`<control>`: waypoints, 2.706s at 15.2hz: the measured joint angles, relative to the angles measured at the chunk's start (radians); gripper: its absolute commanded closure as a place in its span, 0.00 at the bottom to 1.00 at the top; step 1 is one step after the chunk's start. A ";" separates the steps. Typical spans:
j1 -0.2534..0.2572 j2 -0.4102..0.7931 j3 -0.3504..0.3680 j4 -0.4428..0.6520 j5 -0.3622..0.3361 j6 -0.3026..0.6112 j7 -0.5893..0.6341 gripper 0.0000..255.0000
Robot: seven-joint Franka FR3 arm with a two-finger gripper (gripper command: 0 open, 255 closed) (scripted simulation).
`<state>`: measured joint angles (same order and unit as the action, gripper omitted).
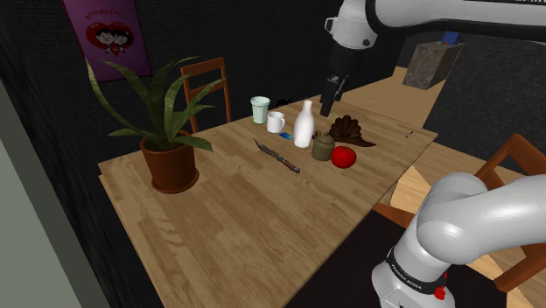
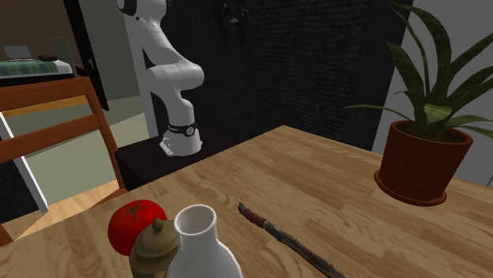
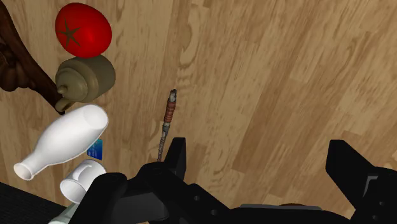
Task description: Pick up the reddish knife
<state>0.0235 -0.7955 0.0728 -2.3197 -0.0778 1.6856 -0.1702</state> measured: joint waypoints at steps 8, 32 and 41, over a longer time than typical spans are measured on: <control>-0.027 0.125 -0.034 -0.066 -0.009 0.196 0.010 0.00; -0.115 0.954 -0.158 0.170 0.078 0.812 -0.037 0.00; -0.177 1.279 -0.148 0.431 0.168 0.876 -0.088 0.00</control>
<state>-0.1533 0.4837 -0.0756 -1.8886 0.0901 2.5617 -0.2586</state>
